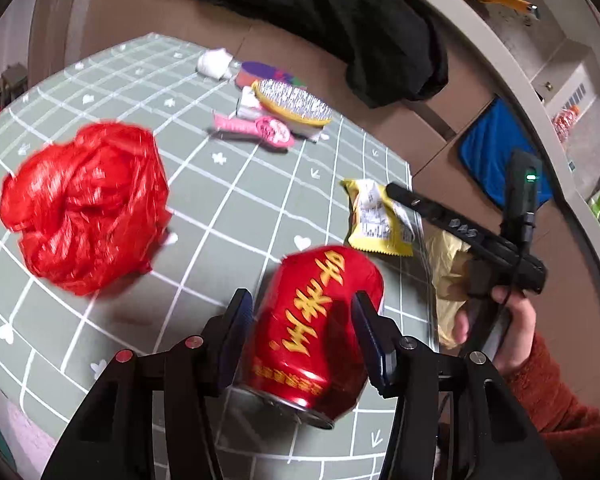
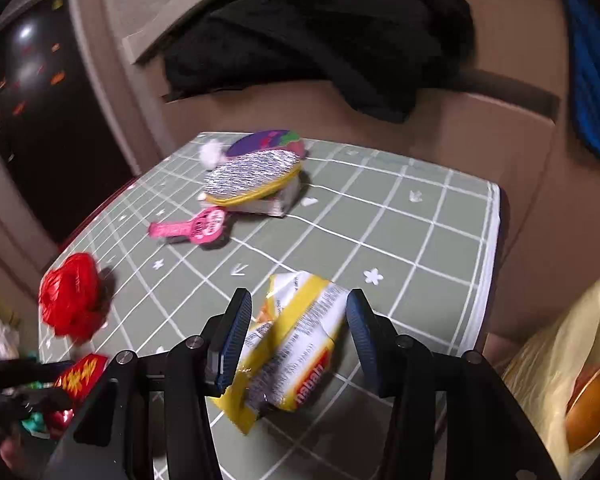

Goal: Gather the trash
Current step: 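Carry the red can and yellow wrapper up over the yellow-lined bin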

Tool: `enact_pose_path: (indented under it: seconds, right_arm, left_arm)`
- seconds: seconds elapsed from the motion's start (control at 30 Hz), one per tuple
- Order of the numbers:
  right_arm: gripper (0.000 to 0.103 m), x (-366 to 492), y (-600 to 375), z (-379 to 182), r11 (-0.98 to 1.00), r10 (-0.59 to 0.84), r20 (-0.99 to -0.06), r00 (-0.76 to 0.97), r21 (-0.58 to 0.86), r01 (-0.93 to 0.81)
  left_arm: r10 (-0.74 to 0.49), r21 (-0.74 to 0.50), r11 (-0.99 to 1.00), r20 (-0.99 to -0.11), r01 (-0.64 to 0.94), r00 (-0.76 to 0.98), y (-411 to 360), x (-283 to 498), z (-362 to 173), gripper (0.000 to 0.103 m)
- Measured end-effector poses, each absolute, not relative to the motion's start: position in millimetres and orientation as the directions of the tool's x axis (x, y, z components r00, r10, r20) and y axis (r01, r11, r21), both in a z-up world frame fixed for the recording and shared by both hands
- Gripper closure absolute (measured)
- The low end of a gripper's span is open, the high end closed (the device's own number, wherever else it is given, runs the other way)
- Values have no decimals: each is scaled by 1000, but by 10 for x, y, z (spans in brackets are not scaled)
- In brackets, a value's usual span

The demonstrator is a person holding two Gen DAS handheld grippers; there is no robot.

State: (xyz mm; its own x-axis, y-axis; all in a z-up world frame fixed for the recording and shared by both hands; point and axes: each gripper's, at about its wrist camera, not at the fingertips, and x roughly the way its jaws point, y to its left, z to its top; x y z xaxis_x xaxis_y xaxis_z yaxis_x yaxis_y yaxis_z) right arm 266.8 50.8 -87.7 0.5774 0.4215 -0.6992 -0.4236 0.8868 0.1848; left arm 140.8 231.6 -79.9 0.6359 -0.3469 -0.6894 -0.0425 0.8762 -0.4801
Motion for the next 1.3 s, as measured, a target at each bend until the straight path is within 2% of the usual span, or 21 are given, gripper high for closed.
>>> enact_pose_path:
  seconds: [0.2, 0.43, 0.47, 0.5, 0.6, 0.77, 0.87, 0.93, 1.13, 1.3]
  right_arm:
    - [55, 2780, 632, -1151, 900, 384, -762, 522, 182, -395]
    - [50, 2802, 745, -1119, 891, 345, -808, 477, 123, -436]
    - [52, 2796, 717, -1111, 885, 361, -810, 461, 142, -443]
    - [69, 2790, 658, -1106, 875, 394, -804, 446, 179, -451]
    - [77, 2697, 506, -1063, 839, 480, -770, 420, 263, -476]
    - [78, 2273, 377, -822, 831, 463, -713, 527, 142, -538]
    - [78, 2082, 302, -704, 829, 460, -680, 571, 99, -551]
    - [78, 1990, 243, -644, 829, 458, -662, 594, 76, -554]
    - [78, 1835, 65, -530, 831, 474, -616, 629, 75, -551]
    - [78, 1681, -100, -228, 835, 480, -536, 695, 35, -550]
  left_arm:
    - [-339, -451, 893, -695, -16, 634, 2373, 1458, -716, 51]
    - [-397, -442, 895, -736, 54, 548, 2286, 1719, -834, 50]
    - [-406, -451, 891, -735, 56, 543, 2275, 1739, -844, 50]
    - [-414, -460, 886, -734, 54, 539, 2259, 1752, -851, 50]
    - [-430, -468, 882, -749, 56, 505, 2184, 1774, -884, 47]
    - [-473, -492, 867, -772, 71, 425, 1988, 1802, -960, 46]
    - [-471, -497, 866, -773, 56, 425, 1916, 1800, -980, 49]
    - [-442, -478, 877, -773, 41, 454, 1835, 1765, -942, 60]
    - [-298, -362, 932, -752, 10, 588, 1635, 1681, -671, 62]
    - [-179, -249, 968, -658, 13, 731, 1462, 1643, -159, 62]
